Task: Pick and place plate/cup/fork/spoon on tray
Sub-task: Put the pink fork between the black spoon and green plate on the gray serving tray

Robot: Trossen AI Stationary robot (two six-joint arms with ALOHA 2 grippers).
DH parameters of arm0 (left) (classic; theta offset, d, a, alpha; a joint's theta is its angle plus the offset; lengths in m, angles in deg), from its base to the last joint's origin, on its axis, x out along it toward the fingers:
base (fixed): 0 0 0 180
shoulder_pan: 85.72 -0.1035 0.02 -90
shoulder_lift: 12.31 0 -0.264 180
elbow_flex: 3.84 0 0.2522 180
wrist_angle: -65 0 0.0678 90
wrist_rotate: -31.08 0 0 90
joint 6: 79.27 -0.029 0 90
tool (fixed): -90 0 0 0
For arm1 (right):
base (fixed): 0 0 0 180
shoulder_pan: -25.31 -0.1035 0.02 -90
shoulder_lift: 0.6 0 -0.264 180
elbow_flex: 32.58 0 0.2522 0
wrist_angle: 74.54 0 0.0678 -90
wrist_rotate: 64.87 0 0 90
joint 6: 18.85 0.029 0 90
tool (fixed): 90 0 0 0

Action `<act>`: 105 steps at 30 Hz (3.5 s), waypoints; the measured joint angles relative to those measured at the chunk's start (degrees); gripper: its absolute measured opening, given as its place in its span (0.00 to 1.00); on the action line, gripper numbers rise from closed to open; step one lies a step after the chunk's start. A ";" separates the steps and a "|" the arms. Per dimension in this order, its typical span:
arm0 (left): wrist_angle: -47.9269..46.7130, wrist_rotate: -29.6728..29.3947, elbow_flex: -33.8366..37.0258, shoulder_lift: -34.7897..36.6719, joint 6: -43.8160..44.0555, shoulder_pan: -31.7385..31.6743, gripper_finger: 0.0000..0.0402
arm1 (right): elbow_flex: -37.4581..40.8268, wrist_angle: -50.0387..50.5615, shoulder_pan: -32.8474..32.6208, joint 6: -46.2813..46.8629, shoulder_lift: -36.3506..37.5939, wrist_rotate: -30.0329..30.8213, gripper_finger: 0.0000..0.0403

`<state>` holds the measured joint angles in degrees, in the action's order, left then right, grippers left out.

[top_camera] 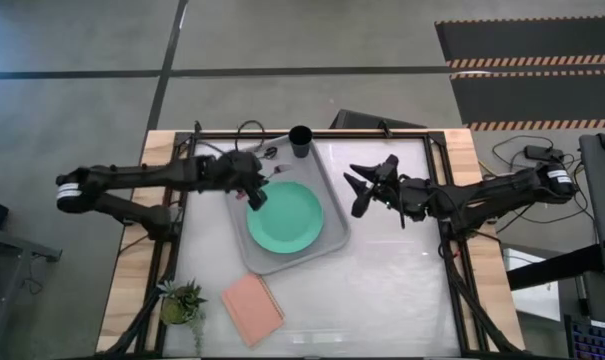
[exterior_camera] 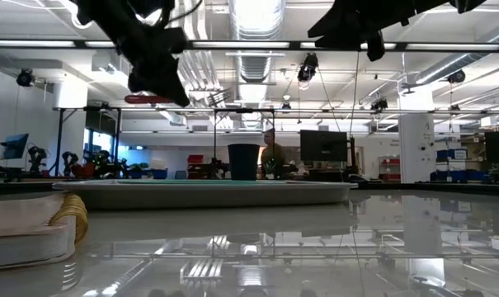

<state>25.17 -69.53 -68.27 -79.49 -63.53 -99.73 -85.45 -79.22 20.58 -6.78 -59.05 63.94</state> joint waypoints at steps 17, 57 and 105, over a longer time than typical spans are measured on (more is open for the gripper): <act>-3.37 20.51 -0.03 -12.37 -6.04 -22.65 0.05 | 0.03 6.63 -0.02 -0.02 -0.67 -0.22 0.31; 6.62 20.86 -0.03 -24.82 -11.78 -26.35 0.12 | 1.75 6.67 -0.02 1.04 -1.02 -0.22 0.31; -4.12 7.56 2.90 -22.25 -19.99 -21.85 0.12 | 2.05 6.76 -0.01 1.04 -1.02 -0.22 0.31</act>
<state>21.05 -61.97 -65.38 -101.74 -83.53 -121.58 -83.40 -72.46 20.57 -5.74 -60.07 63.72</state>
